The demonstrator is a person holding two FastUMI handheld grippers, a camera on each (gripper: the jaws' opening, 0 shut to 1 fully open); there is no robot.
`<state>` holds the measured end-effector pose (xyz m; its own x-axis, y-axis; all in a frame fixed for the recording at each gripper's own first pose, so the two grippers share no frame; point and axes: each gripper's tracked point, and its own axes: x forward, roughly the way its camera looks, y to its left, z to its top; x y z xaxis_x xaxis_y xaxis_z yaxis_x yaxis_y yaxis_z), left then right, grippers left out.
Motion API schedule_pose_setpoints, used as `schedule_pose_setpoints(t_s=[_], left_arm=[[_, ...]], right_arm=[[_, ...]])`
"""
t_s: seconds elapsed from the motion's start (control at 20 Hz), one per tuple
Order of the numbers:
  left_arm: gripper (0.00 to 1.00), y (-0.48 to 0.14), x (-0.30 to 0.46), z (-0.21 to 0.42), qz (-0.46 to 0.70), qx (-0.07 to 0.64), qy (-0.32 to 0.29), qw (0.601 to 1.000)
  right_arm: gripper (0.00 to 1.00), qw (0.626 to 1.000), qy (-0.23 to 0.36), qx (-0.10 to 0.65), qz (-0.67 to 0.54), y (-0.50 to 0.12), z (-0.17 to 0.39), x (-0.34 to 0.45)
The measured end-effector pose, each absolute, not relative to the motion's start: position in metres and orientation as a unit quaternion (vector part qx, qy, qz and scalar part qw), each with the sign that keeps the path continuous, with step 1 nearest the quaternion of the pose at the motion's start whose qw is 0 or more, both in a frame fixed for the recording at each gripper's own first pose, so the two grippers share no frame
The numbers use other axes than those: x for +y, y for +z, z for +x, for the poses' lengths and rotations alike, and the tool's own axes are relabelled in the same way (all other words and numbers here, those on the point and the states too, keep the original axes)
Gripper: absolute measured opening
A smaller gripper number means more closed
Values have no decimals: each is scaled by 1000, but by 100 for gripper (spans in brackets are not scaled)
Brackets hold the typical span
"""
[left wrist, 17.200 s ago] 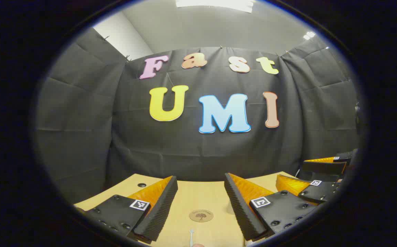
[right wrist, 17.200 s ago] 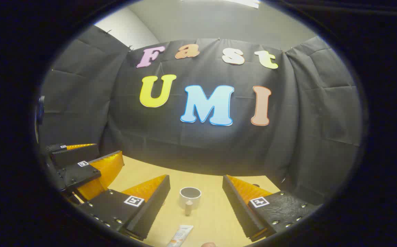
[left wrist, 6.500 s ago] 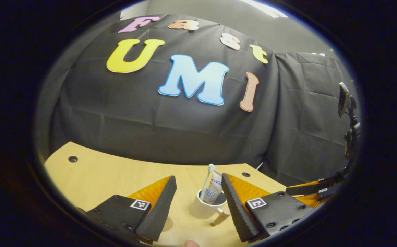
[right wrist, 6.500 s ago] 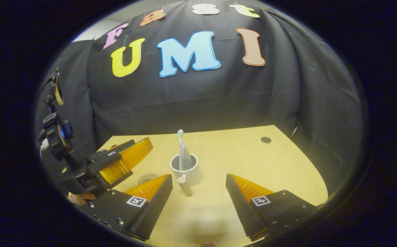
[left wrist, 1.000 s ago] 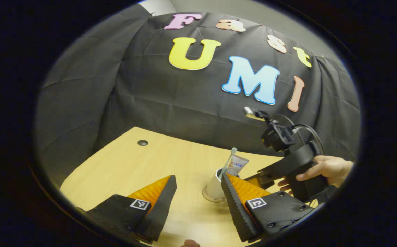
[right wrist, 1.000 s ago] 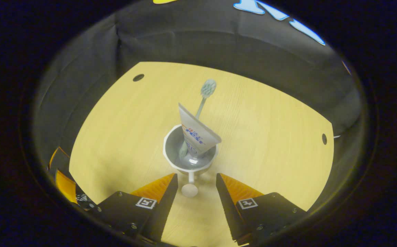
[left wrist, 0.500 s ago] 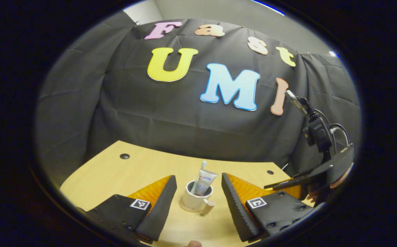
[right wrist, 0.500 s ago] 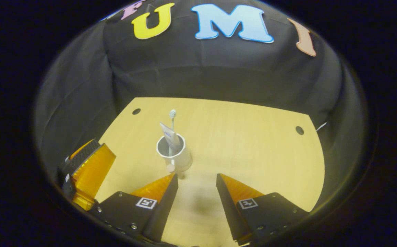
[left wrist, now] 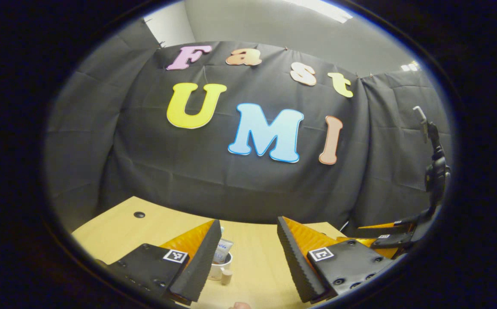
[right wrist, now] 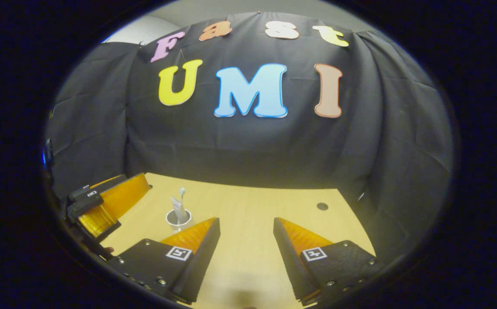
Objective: Put the toothbrush and toothpaste on the desktop into the cup, then pick up the cup and place it on the coaster on the desktop.
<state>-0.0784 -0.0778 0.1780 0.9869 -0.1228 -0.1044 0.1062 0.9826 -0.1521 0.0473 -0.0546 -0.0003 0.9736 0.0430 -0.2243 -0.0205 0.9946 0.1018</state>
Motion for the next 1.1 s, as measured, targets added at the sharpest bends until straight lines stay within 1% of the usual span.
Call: schedule_pose_setpoints(t_s=[0.15, 0.2, 0.25, 0.3, 0.6, 0.9, 1.1], left_arm=[[87, 180, -79, -88, -75, 49, -42, 995], [87, 180, -80, -90, -75, 47, -37, 995], [87, 180, -78, -92, -74, 45, -33, 996], [87, 181, -77, -95, -72, 45, -29, 996], [87, 191, -65, -105, -55, 38, -33, 997], [87, 185, -65, -109, -47, 46, -43, 997], [87, 185, -67, -111, -54, 49, -48, 996]], right_arm=[[78, 995, 21, 73, 60, 10, 40, -65], [79, 996, 24, 62, 65, 14, 38, -67], [85, 996, 27, 54, 68, 15, 38, -67], [95, 996, 25, 49, 70, 15, 37, -70], [95, 1000, 6, -8, 21, 41, 26, -71], [95, 1000, 8, -16, -9, 41, 18, -57], [95, 1000, -5, -21, -6, 45, 17, -61]])
